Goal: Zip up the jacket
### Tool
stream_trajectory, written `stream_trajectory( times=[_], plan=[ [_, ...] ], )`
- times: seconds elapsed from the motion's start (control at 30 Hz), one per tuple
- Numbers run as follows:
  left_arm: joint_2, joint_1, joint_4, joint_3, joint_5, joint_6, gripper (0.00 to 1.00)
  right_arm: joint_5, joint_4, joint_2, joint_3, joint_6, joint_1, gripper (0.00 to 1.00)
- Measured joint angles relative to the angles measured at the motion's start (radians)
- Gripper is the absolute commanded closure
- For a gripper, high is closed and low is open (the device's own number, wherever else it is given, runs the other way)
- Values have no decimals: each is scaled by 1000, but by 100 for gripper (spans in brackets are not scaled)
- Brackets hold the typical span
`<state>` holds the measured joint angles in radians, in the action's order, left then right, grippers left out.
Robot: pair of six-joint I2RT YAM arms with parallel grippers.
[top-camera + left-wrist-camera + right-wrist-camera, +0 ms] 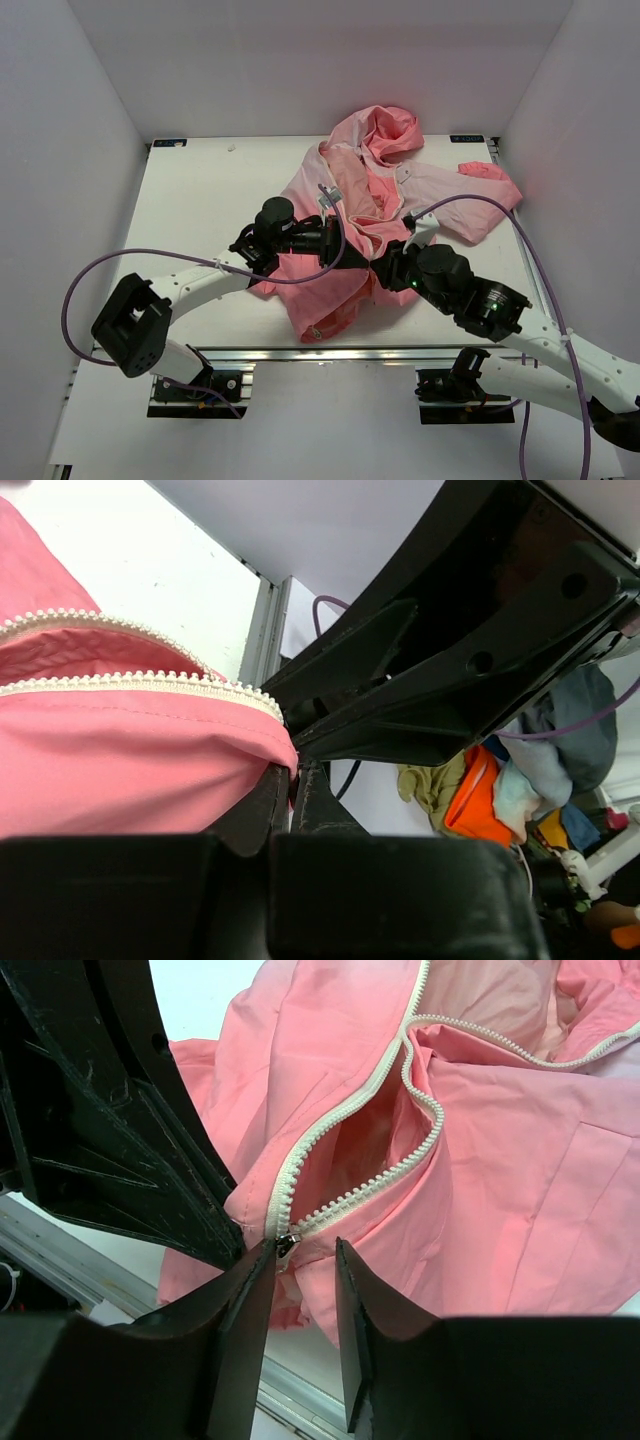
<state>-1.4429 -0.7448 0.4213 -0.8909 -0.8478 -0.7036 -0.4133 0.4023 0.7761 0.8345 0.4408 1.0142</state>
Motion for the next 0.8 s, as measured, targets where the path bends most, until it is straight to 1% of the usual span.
stream_trajectory(
  times=[0.13, 0.33, 0.47, 0.57, 0.8],
  plan=[
    [-8, 3, 18, 0, -15, -21, 100, 0, 8, -5, 0, 12, -3, 58],
    [-8, 4, 19, 0, -19, -26, 100, 4, 14, -9, 0, 23, -5, 56],
    [-8, 4, 19, 0, -28, -29, 100, 21, 22, -17, 0, 18, -8, 53],
    [-9, 4, 19, 0, -32, -31, 100, 35, 31, -19, 0, 2, -11, 53],
    [-18, 2, 20, 0, -28, -30, 100, 129, 47, -2, 0, -27, -5, 53]
  ],
)
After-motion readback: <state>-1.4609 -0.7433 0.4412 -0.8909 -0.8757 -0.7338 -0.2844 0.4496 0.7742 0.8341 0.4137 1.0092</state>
